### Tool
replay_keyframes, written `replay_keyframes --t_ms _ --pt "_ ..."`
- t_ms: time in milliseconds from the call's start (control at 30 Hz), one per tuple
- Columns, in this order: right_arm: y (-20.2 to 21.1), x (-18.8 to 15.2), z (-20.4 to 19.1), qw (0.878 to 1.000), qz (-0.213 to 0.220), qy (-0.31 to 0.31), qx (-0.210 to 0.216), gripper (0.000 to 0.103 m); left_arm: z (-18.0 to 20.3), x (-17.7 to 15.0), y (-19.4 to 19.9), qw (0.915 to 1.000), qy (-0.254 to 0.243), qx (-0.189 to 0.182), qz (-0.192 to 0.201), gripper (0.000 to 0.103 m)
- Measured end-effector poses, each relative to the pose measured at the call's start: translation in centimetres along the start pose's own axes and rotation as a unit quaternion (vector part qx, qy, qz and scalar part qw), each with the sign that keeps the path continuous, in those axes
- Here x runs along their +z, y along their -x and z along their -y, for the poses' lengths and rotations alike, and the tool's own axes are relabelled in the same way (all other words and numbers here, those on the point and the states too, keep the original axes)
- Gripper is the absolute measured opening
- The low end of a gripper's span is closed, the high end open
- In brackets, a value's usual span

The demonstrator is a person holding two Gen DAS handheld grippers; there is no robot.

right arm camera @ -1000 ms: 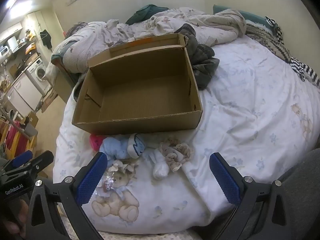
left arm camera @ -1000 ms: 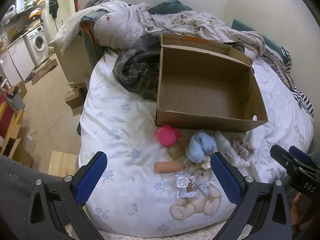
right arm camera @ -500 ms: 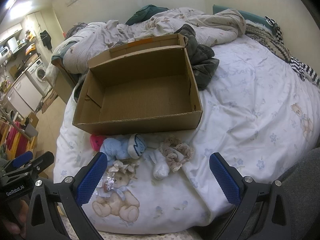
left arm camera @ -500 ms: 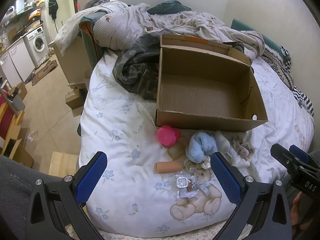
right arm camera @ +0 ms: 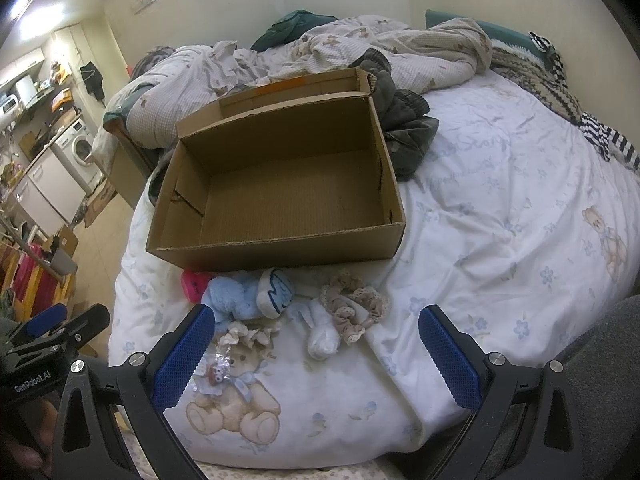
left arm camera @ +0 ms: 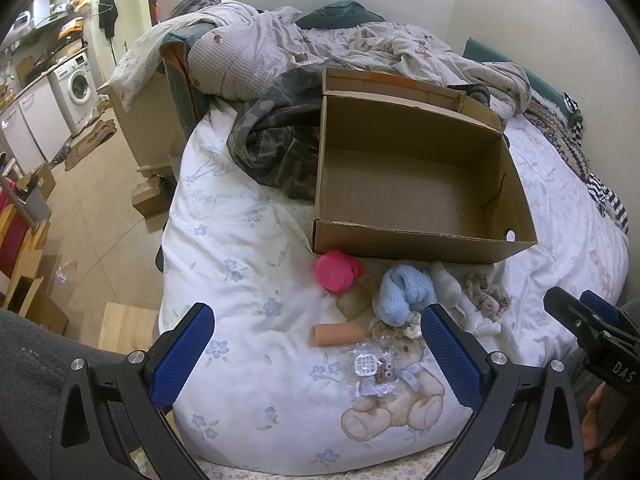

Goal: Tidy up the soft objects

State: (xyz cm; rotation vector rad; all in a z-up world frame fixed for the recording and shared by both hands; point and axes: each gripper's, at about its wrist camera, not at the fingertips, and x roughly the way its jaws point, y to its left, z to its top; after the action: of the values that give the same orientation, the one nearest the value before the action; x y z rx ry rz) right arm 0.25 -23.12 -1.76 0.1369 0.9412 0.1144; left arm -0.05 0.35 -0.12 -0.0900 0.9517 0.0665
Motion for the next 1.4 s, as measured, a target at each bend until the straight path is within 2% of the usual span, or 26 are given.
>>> replay_keyframes --t_ms 1400 --pt "-0.12 0.02 -0.02 1.000 -0.001 -0.001 0.002 0.103 -0.08 -0.29 -0.10 1.0000 0.002 0.002 -0.001 0.103"
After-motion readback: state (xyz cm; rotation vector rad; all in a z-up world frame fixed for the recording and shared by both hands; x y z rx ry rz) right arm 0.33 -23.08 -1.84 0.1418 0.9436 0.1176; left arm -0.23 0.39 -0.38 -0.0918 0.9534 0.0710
